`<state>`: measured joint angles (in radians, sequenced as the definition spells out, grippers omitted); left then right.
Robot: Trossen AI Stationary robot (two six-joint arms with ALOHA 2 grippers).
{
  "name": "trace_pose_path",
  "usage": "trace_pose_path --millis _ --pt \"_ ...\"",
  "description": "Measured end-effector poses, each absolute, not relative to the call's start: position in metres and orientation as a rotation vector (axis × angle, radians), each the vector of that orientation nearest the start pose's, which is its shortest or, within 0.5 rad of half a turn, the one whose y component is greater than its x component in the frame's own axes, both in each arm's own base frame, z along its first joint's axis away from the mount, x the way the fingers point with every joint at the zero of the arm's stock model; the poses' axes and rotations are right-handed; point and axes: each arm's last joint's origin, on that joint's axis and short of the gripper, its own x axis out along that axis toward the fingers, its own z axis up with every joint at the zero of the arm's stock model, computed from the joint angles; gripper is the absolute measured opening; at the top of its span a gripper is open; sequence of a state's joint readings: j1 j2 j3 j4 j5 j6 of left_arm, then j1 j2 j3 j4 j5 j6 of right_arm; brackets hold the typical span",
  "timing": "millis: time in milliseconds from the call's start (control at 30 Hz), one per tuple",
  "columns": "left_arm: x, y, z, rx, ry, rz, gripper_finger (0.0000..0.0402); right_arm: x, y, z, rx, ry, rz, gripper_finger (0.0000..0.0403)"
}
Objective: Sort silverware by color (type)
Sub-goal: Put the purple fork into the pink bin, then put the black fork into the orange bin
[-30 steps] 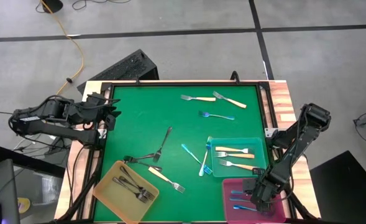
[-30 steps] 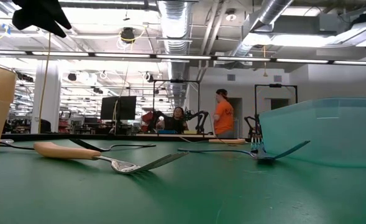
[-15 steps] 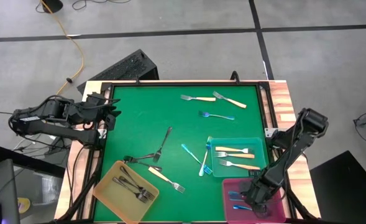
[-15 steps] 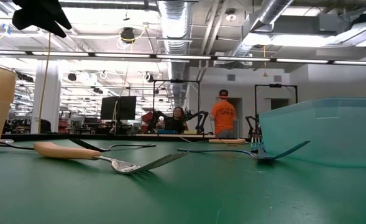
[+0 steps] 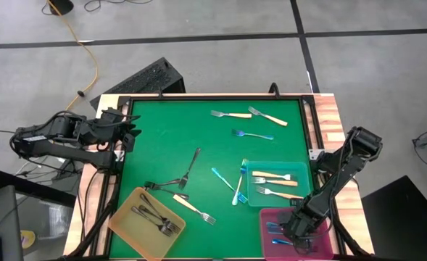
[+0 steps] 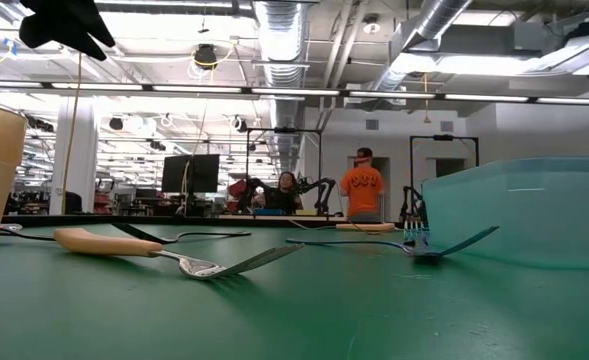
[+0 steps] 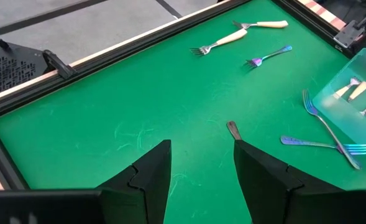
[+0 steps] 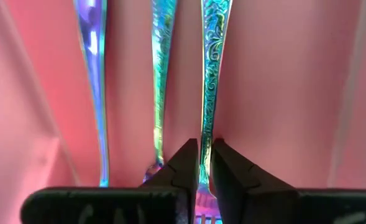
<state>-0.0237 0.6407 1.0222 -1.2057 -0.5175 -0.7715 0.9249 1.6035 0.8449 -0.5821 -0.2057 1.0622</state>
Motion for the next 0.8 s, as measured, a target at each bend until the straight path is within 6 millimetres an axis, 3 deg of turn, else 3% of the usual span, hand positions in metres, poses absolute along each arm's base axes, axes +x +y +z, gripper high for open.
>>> trace_pose_path --millis 467,800 --pt "0.077 0.013 0.34 -0.487 0.575 0.738 0.0158 0.16 0.219 0.153 0.367 1.637 0.178 0.014" --pt "0.077 0.012 0.34 -0.487 0.576 0.737 0.0158 0.162 0.209 0.18 0.449 1.565 0.228 0.0149"
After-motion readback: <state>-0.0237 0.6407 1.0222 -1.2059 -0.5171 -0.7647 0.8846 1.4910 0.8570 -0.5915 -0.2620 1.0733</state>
